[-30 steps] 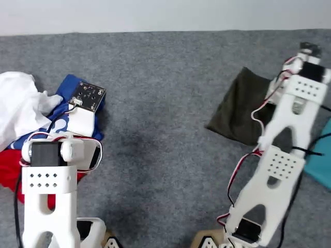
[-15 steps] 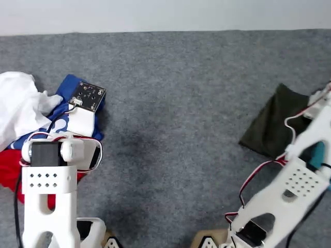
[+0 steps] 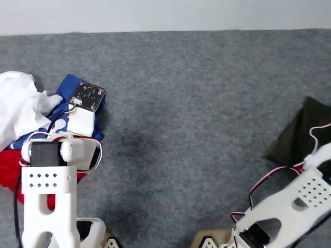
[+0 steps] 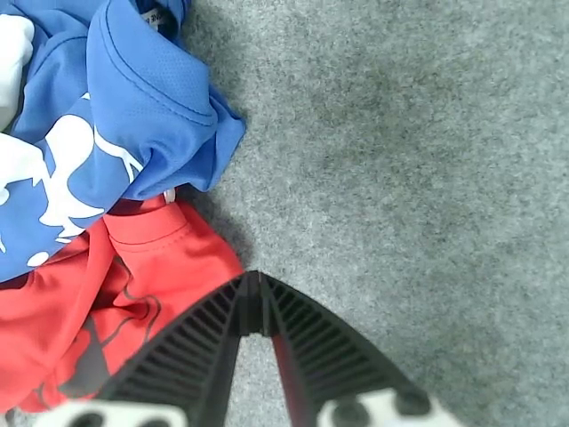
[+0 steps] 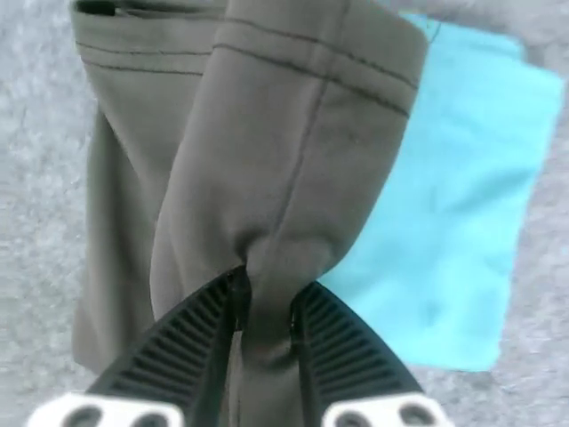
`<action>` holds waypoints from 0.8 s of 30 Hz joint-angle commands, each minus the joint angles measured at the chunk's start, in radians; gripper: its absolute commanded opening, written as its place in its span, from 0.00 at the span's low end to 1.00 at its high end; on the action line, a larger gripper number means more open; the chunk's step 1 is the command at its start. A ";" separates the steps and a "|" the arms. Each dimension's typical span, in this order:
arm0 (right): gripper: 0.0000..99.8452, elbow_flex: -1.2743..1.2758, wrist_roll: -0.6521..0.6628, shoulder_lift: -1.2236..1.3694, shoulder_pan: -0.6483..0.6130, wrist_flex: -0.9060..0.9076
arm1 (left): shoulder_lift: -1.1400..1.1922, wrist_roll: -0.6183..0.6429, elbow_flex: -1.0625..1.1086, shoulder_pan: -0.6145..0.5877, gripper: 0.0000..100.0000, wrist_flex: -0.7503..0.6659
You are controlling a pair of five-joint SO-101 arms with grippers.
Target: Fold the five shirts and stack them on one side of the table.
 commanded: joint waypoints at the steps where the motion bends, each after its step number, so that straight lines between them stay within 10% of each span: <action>1: 0.01 -0.092 0.021 -0.099 0.038 0.036 | -0.014 0.003 -0.004 0.012 0.00 -0.021; 24: 0.01 -0.167 0.057 -0.054 0.205 -0.053 | -0.014 0.002 -0.004 0.012 0.00 -0.017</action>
